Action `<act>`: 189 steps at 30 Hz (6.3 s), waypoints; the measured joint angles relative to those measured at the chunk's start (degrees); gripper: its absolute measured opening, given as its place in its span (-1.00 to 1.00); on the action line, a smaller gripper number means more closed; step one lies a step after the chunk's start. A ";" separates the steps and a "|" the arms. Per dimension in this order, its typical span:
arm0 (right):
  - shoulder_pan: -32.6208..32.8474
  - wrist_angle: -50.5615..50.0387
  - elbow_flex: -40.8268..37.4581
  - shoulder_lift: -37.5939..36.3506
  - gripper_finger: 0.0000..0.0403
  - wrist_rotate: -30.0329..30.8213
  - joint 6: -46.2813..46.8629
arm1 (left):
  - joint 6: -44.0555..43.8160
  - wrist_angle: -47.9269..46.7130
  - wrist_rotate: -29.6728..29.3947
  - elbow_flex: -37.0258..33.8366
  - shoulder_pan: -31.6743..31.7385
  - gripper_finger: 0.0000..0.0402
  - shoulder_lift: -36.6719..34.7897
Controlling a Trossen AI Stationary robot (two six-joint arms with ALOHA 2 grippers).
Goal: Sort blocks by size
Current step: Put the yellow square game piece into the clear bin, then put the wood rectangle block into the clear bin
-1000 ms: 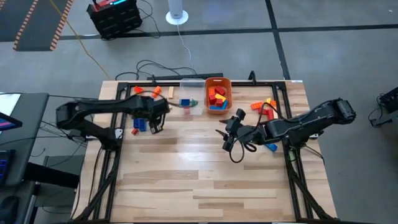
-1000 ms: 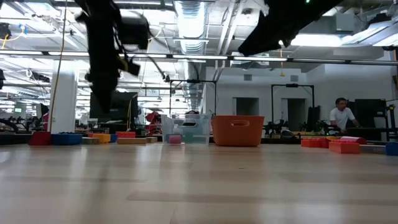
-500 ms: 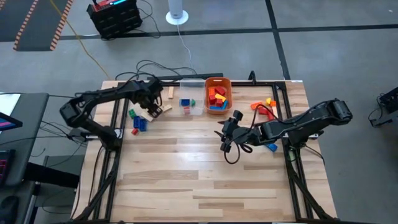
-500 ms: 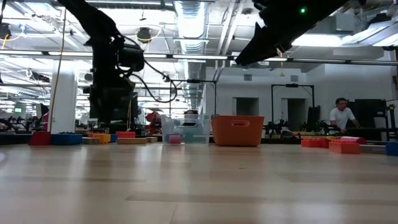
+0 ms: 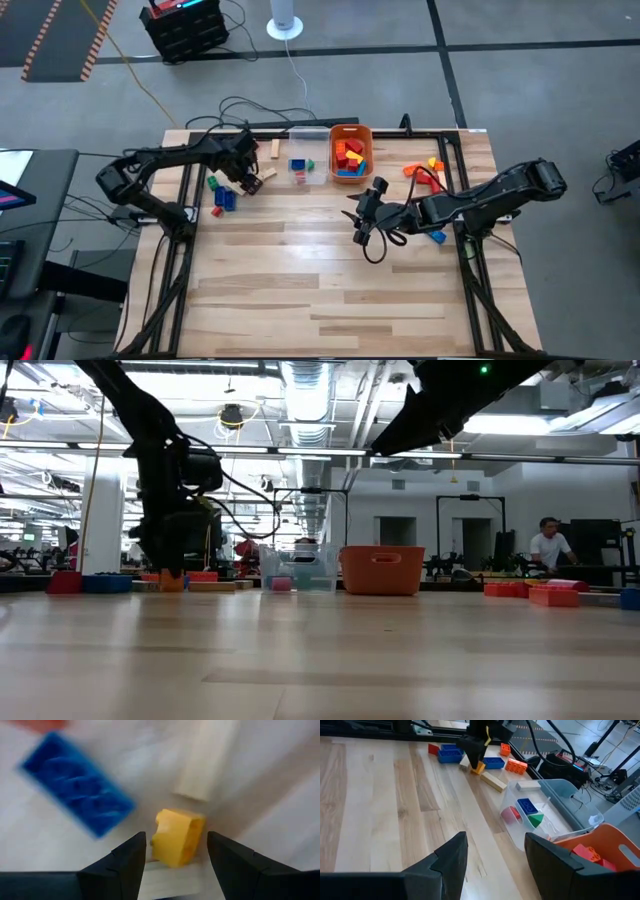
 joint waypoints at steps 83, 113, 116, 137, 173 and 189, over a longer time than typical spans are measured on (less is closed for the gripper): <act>-0.66 -0.47 0.00 -0.02 0.12 -0.11 0.02 | 8.39 22.11 -0.75 13.86 -12.43 0.04 5.45; 0.11 -1.11 -0.02 -0.02 0.12 -0.09 1.01 | 7.60 33.39 -4.50 -7.98 -3.50 0.07 -2.62; 0.20 -0.39 -0.02 -0.02 0.12 -0.11 0.16 | 7.26 34.76 -1.44 -7.96 -3.50 0.08 -0.18; 0.96 -1.69 -0.02 -0.02 0.12 -0.35 0.22 | 6.43 38.54 -0.53 -7.74 -3.47 -0.31 9.53; -2.96 -6.47 -0.02 -2.36 0.12 0.09 1.52 | -0.49 29.82 17.46 13.59 -17.55 -0.52 5.06; -3.11 -32.67 -0.02 -9.68 0.12 7.61 22.44 | 2.60 34.71 16.61 45.67 -15.17 -0.52 34.59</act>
